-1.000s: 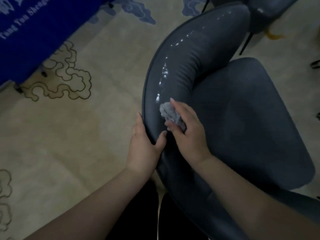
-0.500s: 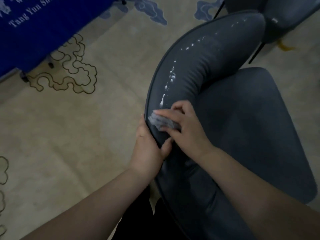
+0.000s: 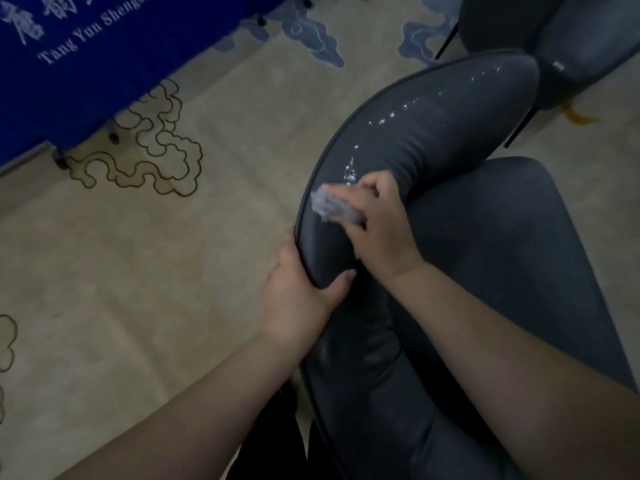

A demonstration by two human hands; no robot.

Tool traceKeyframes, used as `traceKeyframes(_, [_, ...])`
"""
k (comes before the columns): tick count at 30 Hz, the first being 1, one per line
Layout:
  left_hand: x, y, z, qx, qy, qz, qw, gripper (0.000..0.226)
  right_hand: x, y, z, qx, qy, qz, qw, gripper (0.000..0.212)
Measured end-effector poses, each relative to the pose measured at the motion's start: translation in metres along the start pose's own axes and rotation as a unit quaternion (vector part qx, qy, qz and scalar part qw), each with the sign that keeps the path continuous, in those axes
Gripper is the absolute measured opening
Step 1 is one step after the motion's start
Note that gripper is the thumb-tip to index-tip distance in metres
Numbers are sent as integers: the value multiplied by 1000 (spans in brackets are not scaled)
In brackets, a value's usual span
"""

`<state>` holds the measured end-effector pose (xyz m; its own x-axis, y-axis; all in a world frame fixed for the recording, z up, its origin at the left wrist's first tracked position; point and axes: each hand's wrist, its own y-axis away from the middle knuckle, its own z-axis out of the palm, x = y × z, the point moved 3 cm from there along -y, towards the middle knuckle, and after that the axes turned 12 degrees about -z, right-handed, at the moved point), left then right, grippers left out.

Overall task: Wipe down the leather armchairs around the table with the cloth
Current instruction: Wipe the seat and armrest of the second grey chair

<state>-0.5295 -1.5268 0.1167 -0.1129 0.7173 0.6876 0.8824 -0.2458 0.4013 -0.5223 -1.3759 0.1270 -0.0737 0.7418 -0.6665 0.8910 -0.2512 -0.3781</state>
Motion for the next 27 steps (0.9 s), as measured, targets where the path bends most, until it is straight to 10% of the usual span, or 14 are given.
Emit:
traceKeyframes(20, [41, -68, 21, 108, -183, -10, 977, 100, 72, -54, -24, 88, -20, 137, 987, 44])
traceKeyframes(27, [44, -69, 21, 96, -181, -25, 978, 99, 51, -71, -10, -10, 79, -39, 996, 37])
